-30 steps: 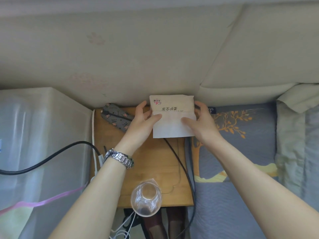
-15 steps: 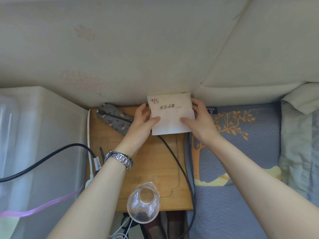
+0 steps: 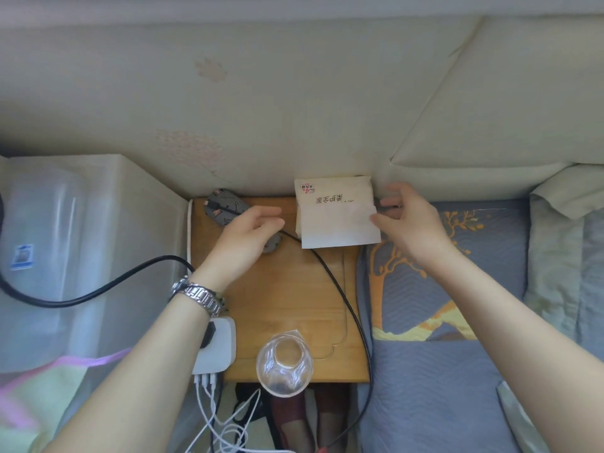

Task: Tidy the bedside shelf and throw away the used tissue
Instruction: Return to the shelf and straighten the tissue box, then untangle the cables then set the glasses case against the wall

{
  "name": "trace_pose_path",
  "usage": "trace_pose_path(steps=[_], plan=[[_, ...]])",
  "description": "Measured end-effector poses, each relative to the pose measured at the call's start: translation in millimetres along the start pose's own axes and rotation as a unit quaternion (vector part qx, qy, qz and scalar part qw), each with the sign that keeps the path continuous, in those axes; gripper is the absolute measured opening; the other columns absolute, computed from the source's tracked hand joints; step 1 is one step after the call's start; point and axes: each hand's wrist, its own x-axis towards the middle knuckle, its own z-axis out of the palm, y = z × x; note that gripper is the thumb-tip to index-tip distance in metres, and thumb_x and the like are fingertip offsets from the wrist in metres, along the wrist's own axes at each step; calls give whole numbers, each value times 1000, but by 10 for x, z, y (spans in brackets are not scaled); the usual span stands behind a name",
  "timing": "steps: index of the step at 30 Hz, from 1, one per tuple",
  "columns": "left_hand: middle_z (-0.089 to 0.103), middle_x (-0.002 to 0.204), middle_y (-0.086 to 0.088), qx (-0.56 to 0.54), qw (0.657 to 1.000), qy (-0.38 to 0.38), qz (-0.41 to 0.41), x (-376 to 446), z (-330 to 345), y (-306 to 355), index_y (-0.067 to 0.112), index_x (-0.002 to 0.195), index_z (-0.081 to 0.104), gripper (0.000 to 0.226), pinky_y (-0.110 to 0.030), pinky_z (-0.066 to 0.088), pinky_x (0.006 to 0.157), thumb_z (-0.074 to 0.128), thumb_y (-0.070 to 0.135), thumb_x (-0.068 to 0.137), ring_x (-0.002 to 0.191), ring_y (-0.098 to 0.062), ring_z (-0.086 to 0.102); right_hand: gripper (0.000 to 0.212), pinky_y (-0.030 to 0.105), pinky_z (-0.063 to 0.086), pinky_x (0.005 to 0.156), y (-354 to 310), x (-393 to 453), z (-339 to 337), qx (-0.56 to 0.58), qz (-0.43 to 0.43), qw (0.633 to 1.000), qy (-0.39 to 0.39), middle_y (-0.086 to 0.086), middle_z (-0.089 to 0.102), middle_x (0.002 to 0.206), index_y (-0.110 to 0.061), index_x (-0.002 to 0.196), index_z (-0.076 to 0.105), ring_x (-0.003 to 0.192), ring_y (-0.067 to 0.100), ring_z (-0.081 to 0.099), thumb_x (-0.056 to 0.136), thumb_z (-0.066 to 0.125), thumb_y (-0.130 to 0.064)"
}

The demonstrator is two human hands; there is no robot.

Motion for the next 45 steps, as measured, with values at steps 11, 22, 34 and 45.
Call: trace_pose_path(steps=[11,22,34,45], plan=[[63,106,16,86,990,99,47,-764,-309,-72,28,113,62,25,-9,36,72,53,32,90,95,8,54,48,45,52,82,-523,-726,182,-136,-139,980,-29,-3,60,116,-25,129,44,106,20,55,84,61,-23],[63,109,16,84,989,123,1,-1000,-281,-428,34,109,61,23,-31,48,86,52,37,88,98,-3,58,42,44,52,83,-840,-651,867,-143,-196,967,-74,5,62,115,-16,123,53,106,22,57,83,63,-15],[61,107,18,45,989,140,-19,-1004,-255,-664,36,112,59,26,-41,53,82,51,40,88,89,-7,62,17,39,52,76,-972,148,1699,-249,-184,948,-76,14,66,103,-9,95,62,97,35,59,79,63,-14],[61,106,21,25,989,146,-30,-1002,-257,-726,37,111,59,25,-37,53,81,50,41,88,90,-4,60,13,37,46,74,-960,280,1792,-305,-152,936,-84,20,62,110,-5,100,61,101,37,57,90,53,-8]])
